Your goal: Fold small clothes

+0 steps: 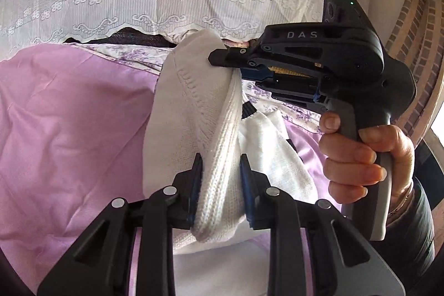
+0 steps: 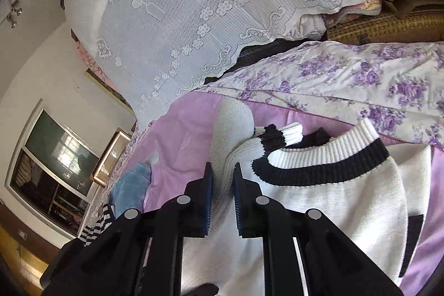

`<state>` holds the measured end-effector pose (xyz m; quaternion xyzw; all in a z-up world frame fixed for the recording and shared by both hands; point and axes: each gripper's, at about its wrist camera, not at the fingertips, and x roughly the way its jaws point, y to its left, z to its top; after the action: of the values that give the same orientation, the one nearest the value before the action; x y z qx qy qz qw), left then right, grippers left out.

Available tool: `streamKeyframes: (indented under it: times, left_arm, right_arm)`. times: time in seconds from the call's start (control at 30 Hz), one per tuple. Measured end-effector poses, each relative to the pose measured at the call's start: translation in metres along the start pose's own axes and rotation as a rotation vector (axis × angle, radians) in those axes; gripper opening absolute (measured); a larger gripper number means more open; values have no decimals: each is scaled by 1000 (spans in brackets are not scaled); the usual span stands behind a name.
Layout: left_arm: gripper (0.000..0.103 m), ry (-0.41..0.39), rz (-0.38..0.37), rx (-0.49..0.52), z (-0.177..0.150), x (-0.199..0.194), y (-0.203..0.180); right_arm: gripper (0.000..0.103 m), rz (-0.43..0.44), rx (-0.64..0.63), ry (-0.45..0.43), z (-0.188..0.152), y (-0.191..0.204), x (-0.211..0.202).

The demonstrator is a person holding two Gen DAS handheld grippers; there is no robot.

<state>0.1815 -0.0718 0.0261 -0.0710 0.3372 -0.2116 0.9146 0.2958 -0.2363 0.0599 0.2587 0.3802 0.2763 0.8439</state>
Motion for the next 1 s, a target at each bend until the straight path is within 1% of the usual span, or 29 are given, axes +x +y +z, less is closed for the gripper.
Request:
streamKeyframes:
  times: [0.1,0.27,0.37,0.43,0.53,0.57,0.6,0.67,0.7,0.8,0.83,0.87,0.9,0.93,1.0]
  left_arm:
    - [22,18,-21,32,-1,15,-24]
    - [22,64,-28,74,-14,41,-62]
    - [22,97,-32,80,-24,56,-73]
    - [22,109,-34,86,-30,64,-77]
    - [22,106,-23,89,-34,69,-80]
    - [22,106,-25,88,-35,69,-80]
    - [22,108,-32,85,-36,69,-80]
    - [22,108,-44,76,-38,69,-78]
    - [22,106,-48,76,-39,69,-78]
    - [22,94,-36,95,-41,69,-80]
    - [22,91,-36,96,-41,68,-80]
    - [22,88,-39,94,-41,68,-79]
    - [22,84,-46,89,-41,67,-78]
    - [22,79,-47,84,-41,66,-77]
    - [22,65,-50,84,-41,62,-77]
  right_arm:
    - [14,8,39,-30,-3,-30,-20]
    - [14,13,98,-64,-14,-78,-42]
    - [14,14,158,-64,-25,-112,-45]
    - [14,6,211,-47,-29,-131,-42]
    - [14,23,224,-21,-30,-140,-35]
    - [19,24,225,-13,-30,-141,-33]
    - [32,24,250,-14,-30,-144,-32]
    - [57,36,309,-57,-30,-152,-32]
    - [56,38,319,-69,-28,-154,-30]
    - [54,51,336,-58,-25,-160,-18]
    - [49,55,325,-61,-24,-158,-16]
    - [32,62,303,-62,-22,-154,-16]
    - [20,59,272,-70,-20,-148,-18]
    - [17,50,232,-76,-18,-140,-20]
    - [16,22,155,-93,-16,-122,-25]
